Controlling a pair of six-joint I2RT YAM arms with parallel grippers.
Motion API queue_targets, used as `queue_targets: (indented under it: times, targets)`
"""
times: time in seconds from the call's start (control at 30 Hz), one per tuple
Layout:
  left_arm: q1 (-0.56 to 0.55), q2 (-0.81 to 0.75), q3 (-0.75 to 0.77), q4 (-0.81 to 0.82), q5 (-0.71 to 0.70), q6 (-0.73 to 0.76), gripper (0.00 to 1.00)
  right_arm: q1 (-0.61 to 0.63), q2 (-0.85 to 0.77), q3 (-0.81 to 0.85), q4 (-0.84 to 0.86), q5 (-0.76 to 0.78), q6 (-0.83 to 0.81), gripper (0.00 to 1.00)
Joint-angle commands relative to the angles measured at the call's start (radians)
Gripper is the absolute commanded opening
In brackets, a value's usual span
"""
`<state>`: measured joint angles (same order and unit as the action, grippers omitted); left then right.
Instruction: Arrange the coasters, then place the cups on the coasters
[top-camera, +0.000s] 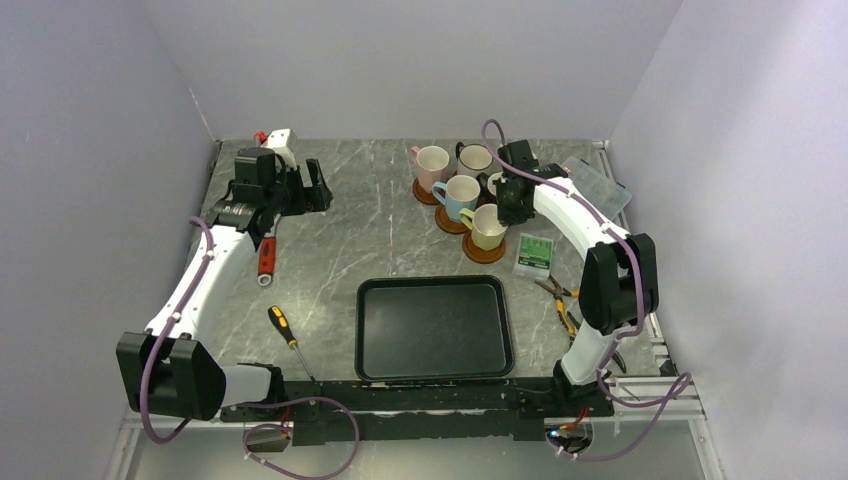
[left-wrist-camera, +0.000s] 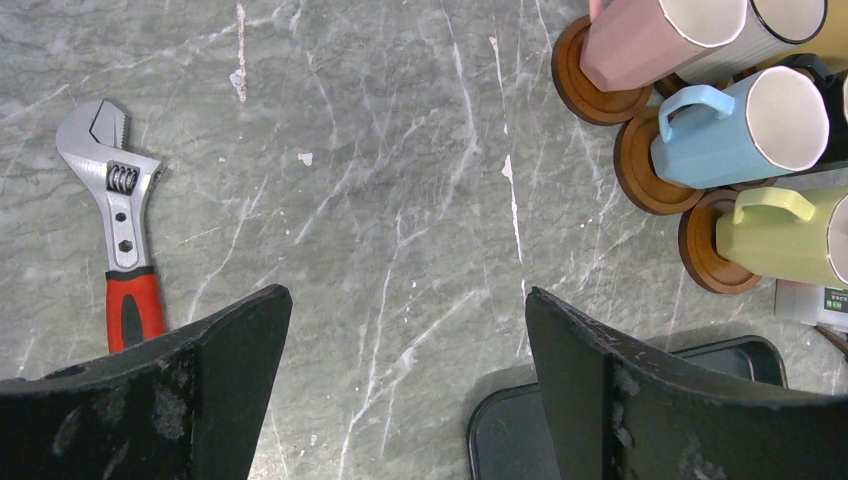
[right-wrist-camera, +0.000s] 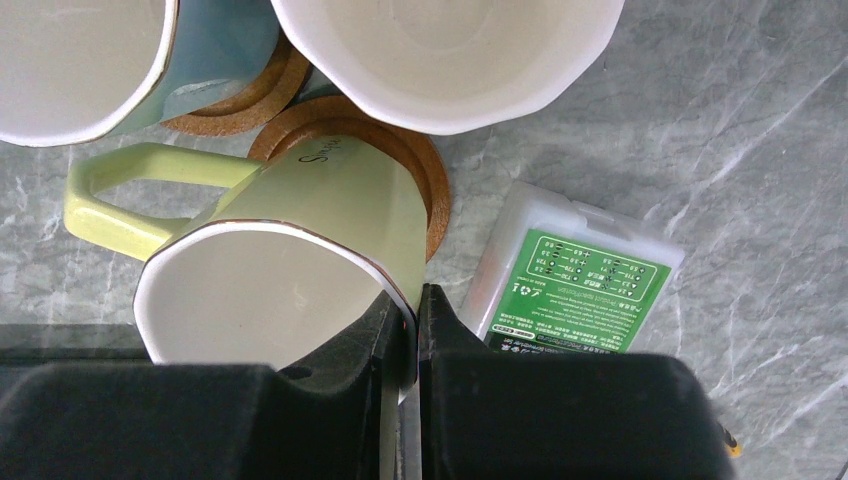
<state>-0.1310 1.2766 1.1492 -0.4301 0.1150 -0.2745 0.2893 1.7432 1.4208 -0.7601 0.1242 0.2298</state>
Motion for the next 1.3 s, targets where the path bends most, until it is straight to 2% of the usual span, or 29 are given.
queue_targets:
  times: [0.0,0.97,1.0,1.27]
  targets:
    - [0.004,0.003,0.007,0.024,-0.003,0.009,0.94,-0.006,-0.007,0.063,0.057,-0.011,-0.009,0.0]
    - [0.005,0.006,0.007,0.024,0.004,0.009,0.94,-0.006,-0.007,0.069,-0.004,-0.03,-0.015,0.0]
    - [0.005,0.006,0.007,0.024,0.003,0.009,0.94,-0.006,-0.007,0.069,-0.004,-0.029,-0.014,0.01]
    - [0.005,0.006,0.007,0.023,0.001,0.008,0.93,-0.006,-0.007,0.076,-0.003,-0.031,-0.018,0.3]
